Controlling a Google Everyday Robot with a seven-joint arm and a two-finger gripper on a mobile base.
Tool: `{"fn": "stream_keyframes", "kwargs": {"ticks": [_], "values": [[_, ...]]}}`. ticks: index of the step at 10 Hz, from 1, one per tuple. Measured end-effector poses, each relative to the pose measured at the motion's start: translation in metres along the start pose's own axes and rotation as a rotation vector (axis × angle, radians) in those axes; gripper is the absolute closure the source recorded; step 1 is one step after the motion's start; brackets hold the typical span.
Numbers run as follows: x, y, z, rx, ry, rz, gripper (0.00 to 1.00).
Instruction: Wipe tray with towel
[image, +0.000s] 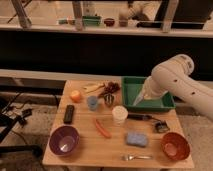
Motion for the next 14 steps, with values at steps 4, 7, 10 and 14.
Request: {"fn": "stream_keyframes", "kwargs": {"ticks": [4, 7, 10, 14], "values": [[0.028, -0.012, 0.032, 0.000, 0.007, 0.052, 0.97], [0.046, -0.032, 0.051, 0.009, 0.014, 0.076, 0.97], [0.058, -0.044, 0.066, 0.018, 0.014, 0.090, 0.97], [0.061, -0.038, 0.100, 0.011, -0.012, 0.119, 0.97]]}}
